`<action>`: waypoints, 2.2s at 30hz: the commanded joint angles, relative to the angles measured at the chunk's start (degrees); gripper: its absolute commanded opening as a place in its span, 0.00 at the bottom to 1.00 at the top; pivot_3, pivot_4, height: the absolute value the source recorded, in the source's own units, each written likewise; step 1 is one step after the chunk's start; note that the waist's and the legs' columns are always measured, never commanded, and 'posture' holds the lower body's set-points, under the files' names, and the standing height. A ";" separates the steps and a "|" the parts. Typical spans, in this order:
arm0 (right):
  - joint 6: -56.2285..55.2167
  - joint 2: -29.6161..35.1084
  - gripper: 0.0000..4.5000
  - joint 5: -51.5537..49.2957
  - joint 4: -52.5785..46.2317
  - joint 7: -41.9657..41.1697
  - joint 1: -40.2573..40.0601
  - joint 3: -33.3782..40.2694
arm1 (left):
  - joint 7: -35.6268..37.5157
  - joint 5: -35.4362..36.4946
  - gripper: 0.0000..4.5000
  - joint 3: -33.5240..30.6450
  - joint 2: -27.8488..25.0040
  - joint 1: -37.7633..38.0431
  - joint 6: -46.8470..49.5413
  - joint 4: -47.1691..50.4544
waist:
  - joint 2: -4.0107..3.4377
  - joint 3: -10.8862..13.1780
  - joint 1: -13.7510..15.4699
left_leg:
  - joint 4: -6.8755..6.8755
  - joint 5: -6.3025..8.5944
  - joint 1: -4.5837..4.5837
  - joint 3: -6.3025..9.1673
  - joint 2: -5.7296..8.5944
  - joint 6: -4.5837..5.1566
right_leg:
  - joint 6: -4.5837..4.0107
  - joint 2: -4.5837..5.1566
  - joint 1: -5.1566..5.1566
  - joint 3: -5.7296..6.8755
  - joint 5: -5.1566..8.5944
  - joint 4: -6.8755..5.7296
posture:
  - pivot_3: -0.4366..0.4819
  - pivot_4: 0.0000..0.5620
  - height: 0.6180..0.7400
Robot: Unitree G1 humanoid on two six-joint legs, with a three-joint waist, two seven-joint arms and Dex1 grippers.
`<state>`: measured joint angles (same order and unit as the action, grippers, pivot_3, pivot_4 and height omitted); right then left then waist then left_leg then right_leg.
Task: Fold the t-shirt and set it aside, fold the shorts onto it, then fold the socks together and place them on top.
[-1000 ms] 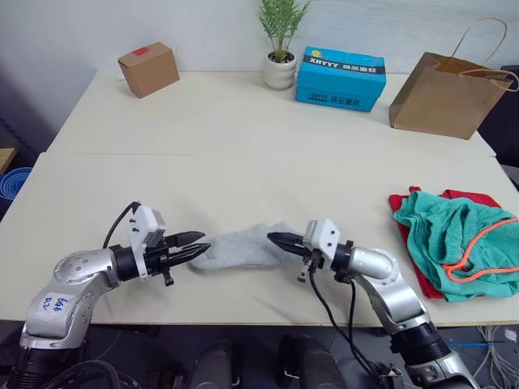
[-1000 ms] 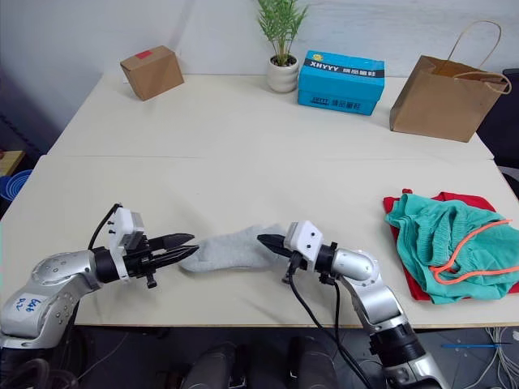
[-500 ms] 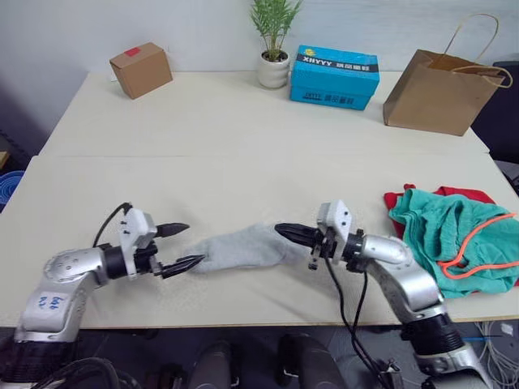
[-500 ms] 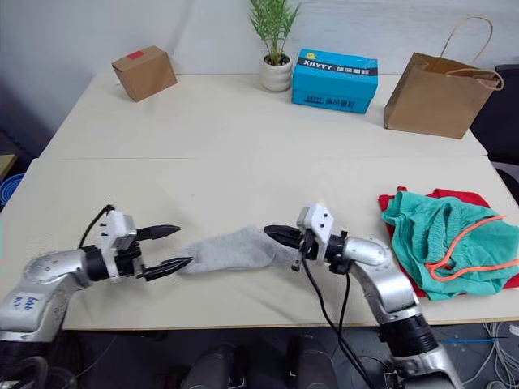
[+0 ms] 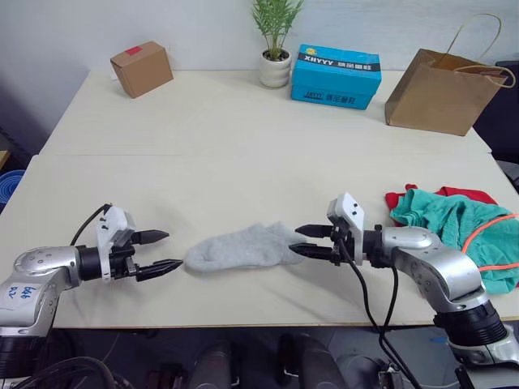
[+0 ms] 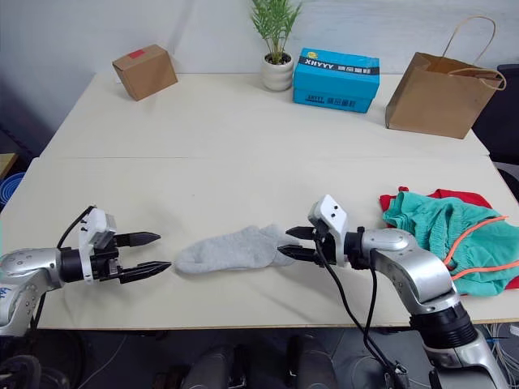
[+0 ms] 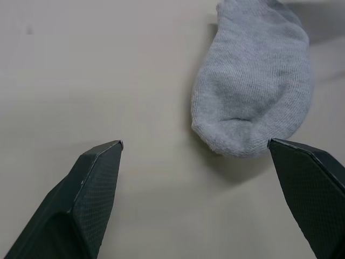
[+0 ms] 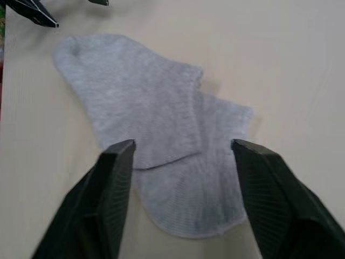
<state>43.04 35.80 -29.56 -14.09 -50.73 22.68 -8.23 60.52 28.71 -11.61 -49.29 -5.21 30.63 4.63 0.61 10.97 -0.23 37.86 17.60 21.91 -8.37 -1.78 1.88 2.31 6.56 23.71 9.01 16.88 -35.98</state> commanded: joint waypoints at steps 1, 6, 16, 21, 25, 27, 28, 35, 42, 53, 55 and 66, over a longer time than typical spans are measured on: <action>2.04 -1.20 0.74 -0.51 -0.70 -0.01 2.26 -1.29 | -0.68 0.56 1.00 1.62 0.20 -1.77 2.06 3.05 | 0.00 0.00 0.00 | 0.00 -0.01 0.06 0.00 0.00 0.00 | 0.00 0.00 0.05 0.01 0.00 -0.01 | 0.48 0.27 1.00; 2.13 -3.51 0.74 0.97 0.32 0.49 3.94 -3.56 | -2.17 -1.28 1.00 5.02 1.37 -4.56 3.17 2.47 | 0.00 0.00 0.01 | 0.06 -0.04 0.19 0.00 0.03 0.04 | 0.01 -0.01 0.12 0.04 -0.01 -0.02 | 0.48 0.27 1.00; 4.35 -5.36 0.74 4.23 1.85 2.65 5.87 -6.35 | -3.55 -3.61 1.00 7.98 3.06 -7.63 2.38 0.71 | 0.00 0.00 -0.01 | 0.08 -0.05 0.21 0.00 0.03 0.04 | 0.01 -0.02 0.13 0.04 -0.01 -0.04 | 0.48 0.27 1.00; 5.28 -6.43 0.66 3.94 1.18 2.39 5.74 -7.24 | -2.34 -3.53 1.00 9.59 2.22 -8.51 5.76 0.34 | 0.01 0.00 -0.06 | 0.09 -0.06 0.23 0.00 0.04 0.06 | 0.01 -0.03 0.13 0.05 -0.01 -0.04 | 0.48 0.27 1.00; 5.14 -7.02 0.37 4.08 1.15 2.42 5.59 -7.36 | -1.08 -3.14 0.91 10.39 1.17 -8.88 8.35 -0.16 | 0.01 0.00 -0.12 | 0.09 -0.07 0.22 0.00 0.03 0.05 | 0.01 -0.04 0.13 0.05 -0.01 -0.05 | 0.48 0.27 1.00; 5.10 -7.27 0.21 4.07 1.13 2.40 5.52 -7.33 | -0.96 -3.25 0.80 10.42 1.22 -9.13 8.46 -0.82 | 0.01 0.00 -0.16 | 0.09 -0.07 0.22 0.00 0.03 0.05 | 0.01 -0.04 0.13 0.05 -0.01 -0.05 | 0.48 0.27 1.00; 4.96 -7.36 0.14 4.10 1.12 2.33 5.45 -7.33 | -1.08 -3.28 0.72 10.41 1.35 -9.26 8.65 -1.14 | 0.01 0.00 -0.15 | 0.09 -0.07 0.22 0.00 0.03 0.05 | 0.01 -0.04 0.13 0.05 -0.01 -0.06 | 0.48 0.27 1.00; 3.75 -7.51 0.00 4.64 1.49 2.02 5.34 -7.26 | -1.05 -4.04 0.22 10.61 1.81 -9.40 7.15 -2.26 | 0.01 0.00 -0.08 | 0.09 -0.07 0.22 0.00 0.03 0.05 | 0.01 -0.04 0.13 0.05 -0.01 -0.05 | 0.48 0.27 1.00; 1.62 -7.56 0.00 2.57 0.34 -1.31 5.04 -5.65 | 0.16 -3.63 0.00 8.13 1.08 -10.29 3.28 -3.55 | 0.01 0.00 -0.08 | 0.09 -0.07 0.22 0.00 0.03 0.05 | 0.01 -0.04 0.13 0.05 -0.01 -0.05 | 0.48 0.27 1.00; 10.07 -7.36 0.00 -5.00 -1.78 0.91 7.31 0.94 | 3.26 0.46 0.00 3.96 -0.29 -11.20 4.30 -1.78 | 0.01 0.00 -0.09 | 0.09 -0.07 0.23 0.01 0.03 0.05 | 0.01 -0.04 0.14 0.05 -0.01 -0.05 | 0.48 0.27 1.00; 10.84 -6.64 0.00 -5.45 -1.68 1.20 7.29 1.83 | 3.36 0.88 0.00 4.41 -0.50 -11.60 5.56 -0.84 | 0.01 0.00 -0.06 | 0.09 -0.07 0.23 0.01 0.03 0.05 | 0.01 -0.04 0.13 0.05 -0.01 -0.04 | 0.48 0.27 1.00; 15.35 1.00 0.00 -7.68 -1.68 0.24 5.68 6.48 | 0.71 3.12 0.00 9.62 3.24 -16.35 14.13 5.07 | 0.02 0.00 0.08 | 0.11 -0.08 0.26 0.01 0.05 0.09 | 0.04 -0.05 0.12 0.05 -0.02 -0.04 | 0.48 0.27 1.00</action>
<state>57.43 35.39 -35.59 -13.64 -49.61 28.71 -3.87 61.46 30.55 -2.93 -46.46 -20.63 43.70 7.62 0.63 10.97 -0.15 37.97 17.51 22.17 -8.36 -1.72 1.97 2.35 6.51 23.83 9.06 16.86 -36.02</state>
